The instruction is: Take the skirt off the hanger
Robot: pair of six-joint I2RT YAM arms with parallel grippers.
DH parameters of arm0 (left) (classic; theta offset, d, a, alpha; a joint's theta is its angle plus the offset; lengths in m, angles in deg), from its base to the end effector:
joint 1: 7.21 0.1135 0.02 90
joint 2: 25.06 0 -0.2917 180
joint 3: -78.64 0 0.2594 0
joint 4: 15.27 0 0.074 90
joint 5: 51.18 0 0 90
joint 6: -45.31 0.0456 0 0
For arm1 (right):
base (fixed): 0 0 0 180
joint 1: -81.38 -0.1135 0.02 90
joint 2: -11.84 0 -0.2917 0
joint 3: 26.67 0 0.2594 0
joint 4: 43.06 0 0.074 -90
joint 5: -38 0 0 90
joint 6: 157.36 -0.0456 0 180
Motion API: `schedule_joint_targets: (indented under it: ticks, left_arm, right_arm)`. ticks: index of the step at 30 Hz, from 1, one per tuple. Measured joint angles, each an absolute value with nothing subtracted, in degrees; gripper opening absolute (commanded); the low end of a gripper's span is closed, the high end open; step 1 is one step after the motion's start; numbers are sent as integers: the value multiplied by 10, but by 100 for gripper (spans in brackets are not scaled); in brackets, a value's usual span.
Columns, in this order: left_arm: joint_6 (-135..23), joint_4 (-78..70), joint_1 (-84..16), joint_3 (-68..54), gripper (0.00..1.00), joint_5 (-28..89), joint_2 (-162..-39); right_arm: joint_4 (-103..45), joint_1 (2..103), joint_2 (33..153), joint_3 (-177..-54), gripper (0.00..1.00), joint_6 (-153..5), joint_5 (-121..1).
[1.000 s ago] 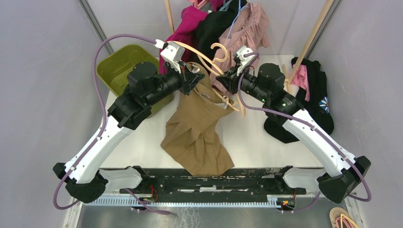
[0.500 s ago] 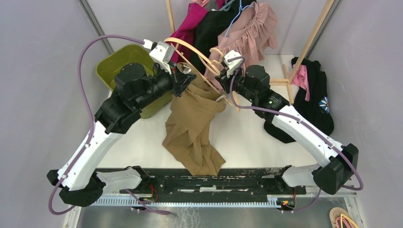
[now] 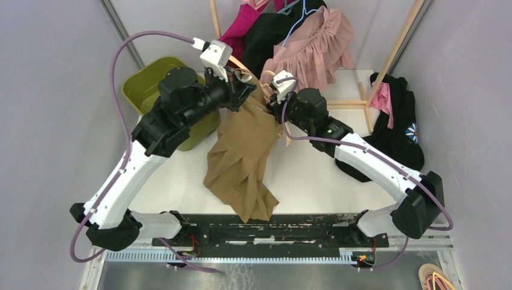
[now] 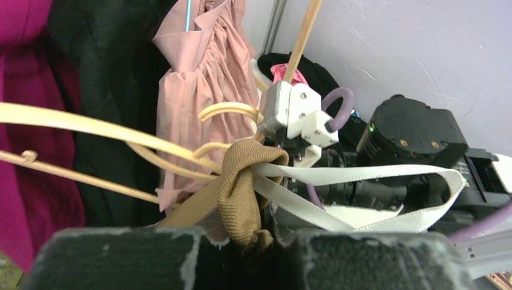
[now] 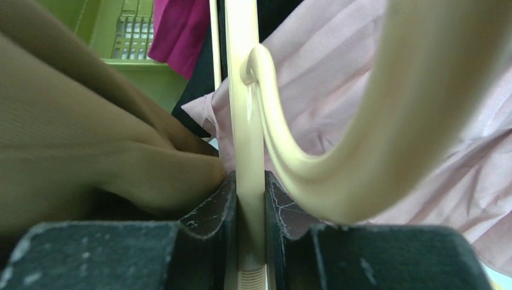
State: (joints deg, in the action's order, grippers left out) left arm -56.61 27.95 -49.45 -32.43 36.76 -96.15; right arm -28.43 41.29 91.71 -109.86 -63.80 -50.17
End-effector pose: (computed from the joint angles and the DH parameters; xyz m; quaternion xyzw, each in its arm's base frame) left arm 0.1793 -0.1650 0.5494 0.2020 0.6982 -0.3243 0.6055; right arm 0.2648 0.2210 0.3922 -0.2781 0.7216 0.1869 0.6058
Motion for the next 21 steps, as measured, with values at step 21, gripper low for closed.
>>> schedule_joint_targets:
  ticks: [21]
  left_arm:
    - [-565,301,-491,-350,3,397,-982]
  right_arm:
    - [-329,381,991,-1138,1,-636,-449]
